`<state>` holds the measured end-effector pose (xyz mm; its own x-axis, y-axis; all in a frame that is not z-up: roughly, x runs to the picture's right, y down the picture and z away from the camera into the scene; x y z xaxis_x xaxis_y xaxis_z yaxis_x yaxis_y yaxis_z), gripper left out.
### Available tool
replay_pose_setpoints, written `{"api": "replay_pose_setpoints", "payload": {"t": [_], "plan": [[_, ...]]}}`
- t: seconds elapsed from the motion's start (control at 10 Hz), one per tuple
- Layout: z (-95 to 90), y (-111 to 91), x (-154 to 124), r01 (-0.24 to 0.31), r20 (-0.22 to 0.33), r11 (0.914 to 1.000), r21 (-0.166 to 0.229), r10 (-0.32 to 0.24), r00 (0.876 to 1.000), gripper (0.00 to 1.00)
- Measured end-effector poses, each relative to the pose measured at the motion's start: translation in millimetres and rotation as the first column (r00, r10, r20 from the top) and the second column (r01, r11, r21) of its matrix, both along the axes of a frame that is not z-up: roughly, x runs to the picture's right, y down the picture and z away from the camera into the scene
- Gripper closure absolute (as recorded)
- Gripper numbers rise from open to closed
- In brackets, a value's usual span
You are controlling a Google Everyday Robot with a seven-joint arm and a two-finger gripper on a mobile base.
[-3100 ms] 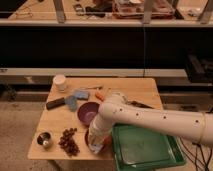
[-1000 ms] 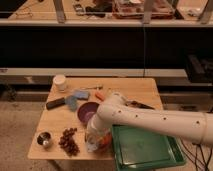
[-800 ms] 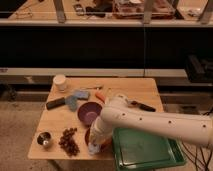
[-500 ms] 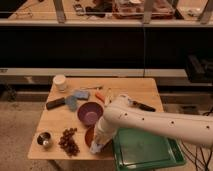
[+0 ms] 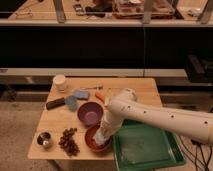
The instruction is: Wipe red bowl with towel
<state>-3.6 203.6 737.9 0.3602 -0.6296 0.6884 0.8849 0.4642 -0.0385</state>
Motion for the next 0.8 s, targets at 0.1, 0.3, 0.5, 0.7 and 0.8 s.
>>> {"api": "replay_pose_setpoints", "payload": {"t": [0.1,0.3,0.5,0.7,0.8], "plan": [[0.1,-8,-3,-0.002,0.005,0.9999,0.010,0.002,1.000,1.00],[-1.7,-18,-26,0.011,0.032,0.9998,0.019,-0.012,0.999,1.00],[-2.4,-19,-54,0.042,0.073,0.9991,0.000,-0.042,0.996,1.00],[-11.7,-1,-82,0.099,0.160,0.9945,-0.036,-0.092,0.983,1.00],[-17.8,7,-84,0.109,0.180,0.9931,-0.043,-0.099,0.979,1.00]]}}
